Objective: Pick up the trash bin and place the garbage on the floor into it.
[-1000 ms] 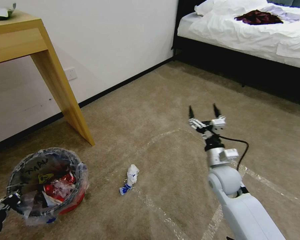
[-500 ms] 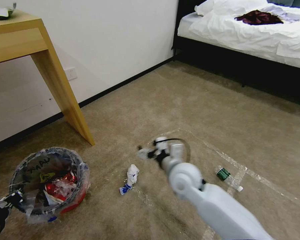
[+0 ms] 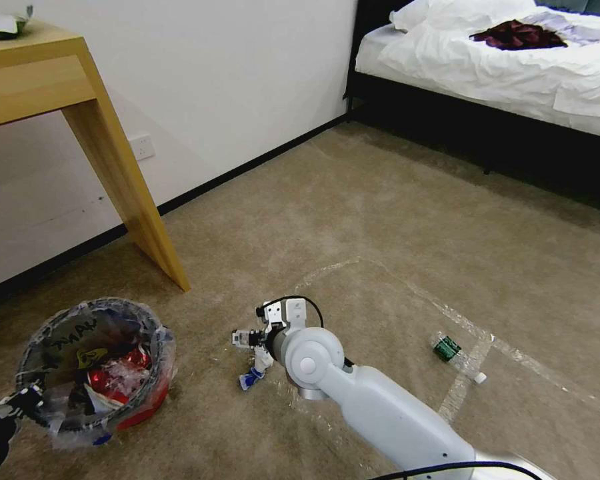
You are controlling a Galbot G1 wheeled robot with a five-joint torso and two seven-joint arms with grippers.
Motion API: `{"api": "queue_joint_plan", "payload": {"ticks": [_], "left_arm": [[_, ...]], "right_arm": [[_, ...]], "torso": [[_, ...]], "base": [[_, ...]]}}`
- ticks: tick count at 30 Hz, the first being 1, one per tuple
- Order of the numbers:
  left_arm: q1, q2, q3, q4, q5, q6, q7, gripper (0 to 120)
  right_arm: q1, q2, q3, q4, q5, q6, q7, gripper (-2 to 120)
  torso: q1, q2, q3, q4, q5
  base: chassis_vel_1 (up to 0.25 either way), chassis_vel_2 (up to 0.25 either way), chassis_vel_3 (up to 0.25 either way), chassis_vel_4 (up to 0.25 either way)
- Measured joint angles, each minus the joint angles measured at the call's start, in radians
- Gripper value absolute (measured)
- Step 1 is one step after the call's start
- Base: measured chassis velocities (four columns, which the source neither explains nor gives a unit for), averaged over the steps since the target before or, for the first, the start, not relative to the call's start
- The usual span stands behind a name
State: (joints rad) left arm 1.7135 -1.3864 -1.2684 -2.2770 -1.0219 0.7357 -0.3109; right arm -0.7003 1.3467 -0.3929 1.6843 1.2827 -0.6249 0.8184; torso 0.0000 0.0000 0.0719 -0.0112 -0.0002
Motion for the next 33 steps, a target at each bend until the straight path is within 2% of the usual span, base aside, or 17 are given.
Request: {"api": "queue_joint_plan", "payload": {"ticks": [7,9,12,33], "left_arm": [[-0.002,0.006,-0.002,0.015,0.0,-0.002,0.0,0],[-0.004,0.005,-0.001,0.023,0.004,-0.003,0.001,0],[-0.005,0.002,0.0,0.027,0.008,-0.003,0.002,0],[-0.016,-0.001,0.004,0.058,0.024,-0.009,0.009,0]], "right_arm": [[0.007,0.027,-0.002,-0.099,0.005,0.0,-0.007,100],[0.012,0.048,0.001,-0.18,-0.008,0.016,-0.018,100],[0.017,0.063,0.014,-0.221,-0.017,0.026,-0.029,100],[0.051,0.157,0.032,-0.414,-0.105,0.07,-0.13,100]], "torso": [[0.0,0.0,0.0,0.0001,0.0001],[0.0,0.0,0.0,0.0001,0.0],[0.0,0.0,0.0,0.0001,0.0001],[0.0,0.0,0.0,0.0001,0.0001]], "base": [[0.0,0.0,0.0,0.0],[0.0,0.0,0.0,0.0],[0.0,0.0,0.0,0.0],[0.0,0.0,0.0,0.0]]}}
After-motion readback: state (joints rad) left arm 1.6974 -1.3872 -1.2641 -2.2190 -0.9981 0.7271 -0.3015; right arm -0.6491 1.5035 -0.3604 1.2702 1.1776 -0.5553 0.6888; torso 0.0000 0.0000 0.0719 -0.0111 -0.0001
